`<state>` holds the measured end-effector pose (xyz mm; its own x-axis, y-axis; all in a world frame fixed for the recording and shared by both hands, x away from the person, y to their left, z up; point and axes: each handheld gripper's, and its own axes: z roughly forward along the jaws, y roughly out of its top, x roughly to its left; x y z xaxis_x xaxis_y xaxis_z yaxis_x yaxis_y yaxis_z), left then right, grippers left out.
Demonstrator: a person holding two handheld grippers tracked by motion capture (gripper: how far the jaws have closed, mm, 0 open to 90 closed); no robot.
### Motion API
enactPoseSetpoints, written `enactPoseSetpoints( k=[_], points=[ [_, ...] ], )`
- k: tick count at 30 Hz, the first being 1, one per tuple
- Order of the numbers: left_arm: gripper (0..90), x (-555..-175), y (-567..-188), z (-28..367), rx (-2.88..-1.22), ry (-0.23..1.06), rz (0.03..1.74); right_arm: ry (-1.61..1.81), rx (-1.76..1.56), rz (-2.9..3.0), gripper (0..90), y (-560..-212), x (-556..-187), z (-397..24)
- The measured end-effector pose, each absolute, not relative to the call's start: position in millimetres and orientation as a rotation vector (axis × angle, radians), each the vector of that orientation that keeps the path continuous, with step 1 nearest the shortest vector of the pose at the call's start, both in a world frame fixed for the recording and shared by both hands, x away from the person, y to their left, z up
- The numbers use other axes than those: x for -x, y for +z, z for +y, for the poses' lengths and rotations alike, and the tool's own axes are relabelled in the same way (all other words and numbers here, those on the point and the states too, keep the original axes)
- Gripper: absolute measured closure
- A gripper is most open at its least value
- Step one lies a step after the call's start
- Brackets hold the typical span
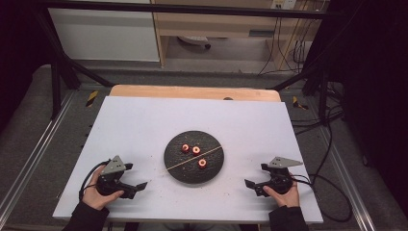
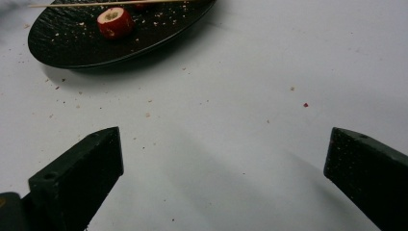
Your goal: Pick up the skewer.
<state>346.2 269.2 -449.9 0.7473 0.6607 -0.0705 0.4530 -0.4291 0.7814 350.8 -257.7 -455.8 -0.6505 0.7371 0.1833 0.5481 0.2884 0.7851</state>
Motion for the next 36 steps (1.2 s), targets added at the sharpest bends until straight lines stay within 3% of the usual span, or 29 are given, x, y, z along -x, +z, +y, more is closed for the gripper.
enactPoseSetpoints(
  k=[36],
  points=[
    [6.0, -348, -438, 252, -2.118, 0.321, 0.849, 1.295, -1.182, 2.339, 0.6, -453, -350, -259]
  ],
)
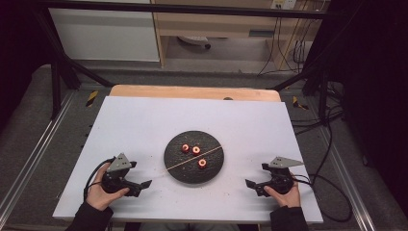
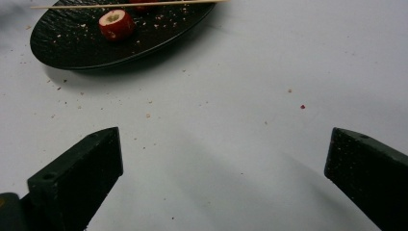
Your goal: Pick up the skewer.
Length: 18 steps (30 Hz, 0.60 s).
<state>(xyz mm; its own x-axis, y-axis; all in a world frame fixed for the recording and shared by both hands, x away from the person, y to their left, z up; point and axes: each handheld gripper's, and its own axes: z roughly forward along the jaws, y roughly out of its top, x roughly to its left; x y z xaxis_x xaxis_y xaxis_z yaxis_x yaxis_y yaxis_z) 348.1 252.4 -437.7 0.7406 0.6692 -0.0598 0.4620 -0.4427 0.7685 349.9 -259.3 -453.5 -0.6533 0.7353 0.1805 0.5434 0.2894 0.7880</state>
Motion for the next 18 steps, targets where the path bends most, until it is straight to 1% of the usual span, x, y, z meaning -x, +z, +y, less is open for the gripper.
enactPoseSetpoints(
  k=[18],
  points=[
    [7.4, -361, -412, 222, -2.171, 0.319, 0.830, 1.287, -1.167, 2.346, 0.6, -454, -351, -259]
  ],
)
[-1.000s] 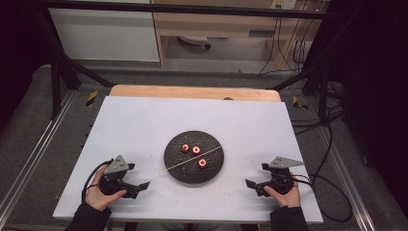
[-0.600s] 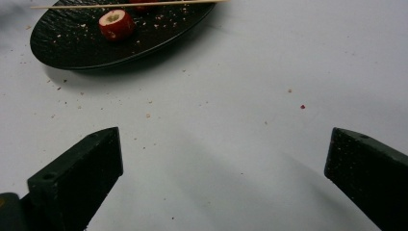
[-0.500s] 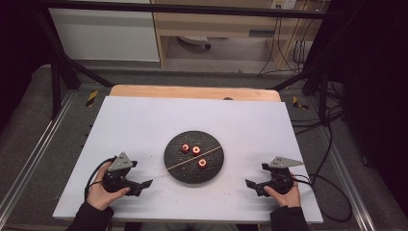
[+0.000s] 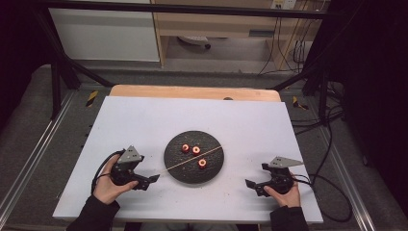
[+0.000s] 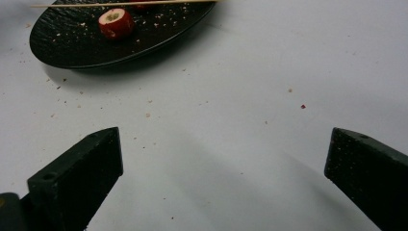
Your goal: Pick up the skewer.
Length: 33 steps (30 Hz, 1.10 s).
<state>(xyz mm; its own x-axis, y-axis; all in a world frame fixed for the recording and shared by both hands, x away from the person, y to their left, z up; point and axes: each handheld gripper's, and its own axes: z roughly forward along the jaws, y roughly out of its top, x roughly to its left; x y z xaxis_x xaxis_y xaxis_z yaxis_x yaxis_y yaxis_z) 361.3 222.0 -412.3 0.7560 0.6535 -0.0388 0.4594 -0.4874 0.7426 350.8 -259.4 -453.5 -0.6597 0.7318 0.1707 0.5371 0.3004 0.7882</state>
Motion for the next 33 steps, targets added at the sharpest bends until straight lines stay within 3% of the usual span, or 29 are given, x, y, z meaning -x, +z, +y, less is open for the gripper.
enactPoseSetpoints(
  k=[33],
  points=[
    [12.9, -392, -400, 164, -2.307, 0.287, 0.770, 1.278, -1.166, 2.359, 0.6, -454, -351, -259]
  ],
)
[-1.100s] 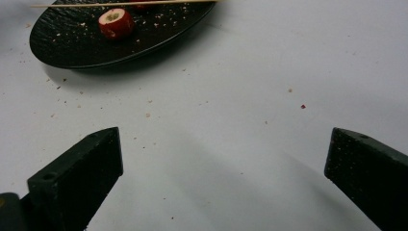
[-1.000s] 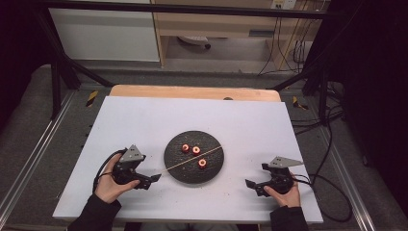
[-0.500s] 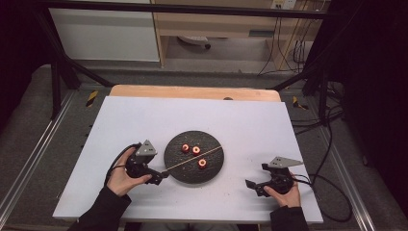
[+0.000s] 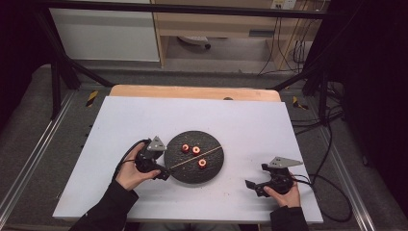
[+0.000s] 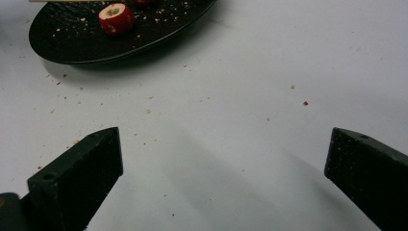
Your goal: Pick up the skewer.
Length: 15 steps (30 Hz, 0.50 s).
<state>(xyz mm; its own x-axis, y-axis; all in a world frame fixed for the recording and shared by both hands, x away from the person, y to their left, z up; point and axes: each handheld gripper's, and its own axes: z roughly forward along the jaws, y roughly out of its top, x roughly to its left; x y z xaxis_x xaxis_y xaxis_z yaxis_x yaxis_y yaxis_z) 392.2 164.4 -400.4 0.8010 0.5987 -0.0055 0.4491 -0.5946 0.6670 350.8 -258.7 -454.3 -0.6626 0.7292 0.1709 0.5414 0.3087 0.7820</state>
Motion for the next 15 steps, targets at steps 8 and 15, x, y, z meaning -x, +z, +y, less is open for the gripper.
enactPoseSetpoints(
  k=[8, 15],
  points=[
    [20.4, -400, -403, 148, -2.362, 0.279, 0.758, 1.281, -1.167, 2.360, 0.6, -454, -351, -259],
    [29.1, -406, -408, 138, -2.400, 0.275, 0.766, 1.277, -1.166, 2.363, 0.6, -455, -351, -258]
  ],
)
